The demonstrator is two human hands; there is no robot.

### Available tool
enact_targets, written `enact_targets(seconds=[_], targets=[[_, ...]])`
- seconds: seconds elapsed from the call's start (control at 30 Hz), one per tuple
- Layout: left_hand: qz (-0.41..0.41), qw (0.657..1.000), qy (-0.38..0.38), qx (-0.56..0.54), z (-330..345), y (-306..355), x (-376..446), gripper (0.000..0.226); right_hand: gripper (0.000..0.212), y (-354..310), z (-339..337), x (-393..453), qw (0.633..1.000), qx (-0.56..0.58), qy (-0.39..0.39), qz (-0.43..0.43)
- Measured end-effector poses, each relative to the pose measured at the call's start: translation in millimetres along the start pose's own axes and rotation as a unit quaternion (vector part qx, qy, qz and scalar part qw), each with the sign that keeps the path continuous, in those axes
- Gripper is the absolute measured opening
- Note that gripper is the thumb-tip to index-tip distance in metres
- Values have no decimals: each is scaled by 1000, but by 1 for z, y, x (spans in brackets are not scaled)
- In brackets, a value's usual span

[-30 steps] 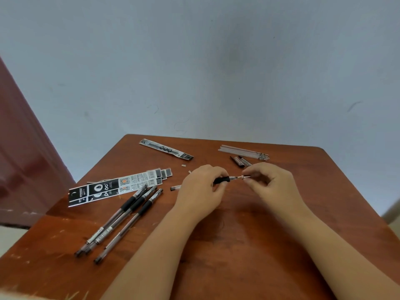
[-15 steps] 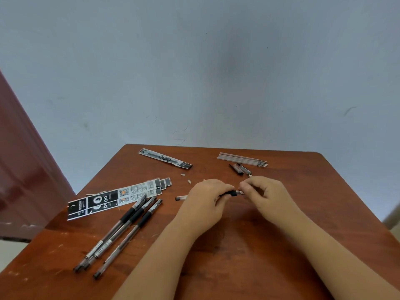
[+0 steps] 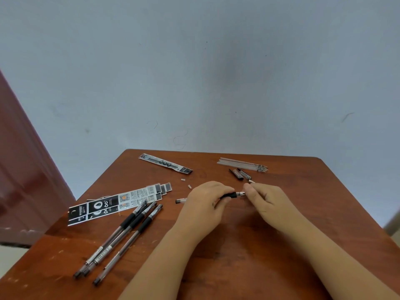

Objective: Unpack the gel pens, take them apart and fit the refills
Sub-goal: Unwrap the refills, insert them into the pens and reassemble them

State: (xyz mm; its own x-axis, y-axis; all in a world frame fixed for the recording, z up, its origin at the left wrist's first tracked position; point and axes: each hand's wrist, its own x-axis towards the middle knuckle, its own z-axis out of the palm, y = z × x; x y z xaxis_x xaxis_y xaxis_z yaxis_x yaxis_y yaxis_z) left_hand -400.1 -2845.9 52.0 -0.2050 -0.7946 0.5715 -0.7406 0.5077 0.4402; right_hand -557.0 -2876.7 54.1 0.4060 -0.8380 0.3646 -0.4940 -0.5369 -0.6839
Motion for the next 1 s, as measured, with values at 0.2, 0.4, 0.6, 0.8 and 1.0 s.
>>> enact_targets(seconds=[0.2,0.4,0.6,0.8,1.0], targets=[[-11,1000,7,-11,-2,3,0,25,31,1,-1,-2,998,45,35,-27],[-5,1000,8,-4,-2,2,1,22,28,0,-2,0,1000,13,10,-7],[-26,1000,5,-5,-3,5,-1,28,32,-1,-5,-1,999,-6,-3,-34],[-5,1000,1,-10,-3,4,1,25,35,-2,-6,0,999,-40,-25,-18],[-11,999,-12,-29,-7,5,1,23,15,-5,-7,-2,998,-49,-29,-39]])
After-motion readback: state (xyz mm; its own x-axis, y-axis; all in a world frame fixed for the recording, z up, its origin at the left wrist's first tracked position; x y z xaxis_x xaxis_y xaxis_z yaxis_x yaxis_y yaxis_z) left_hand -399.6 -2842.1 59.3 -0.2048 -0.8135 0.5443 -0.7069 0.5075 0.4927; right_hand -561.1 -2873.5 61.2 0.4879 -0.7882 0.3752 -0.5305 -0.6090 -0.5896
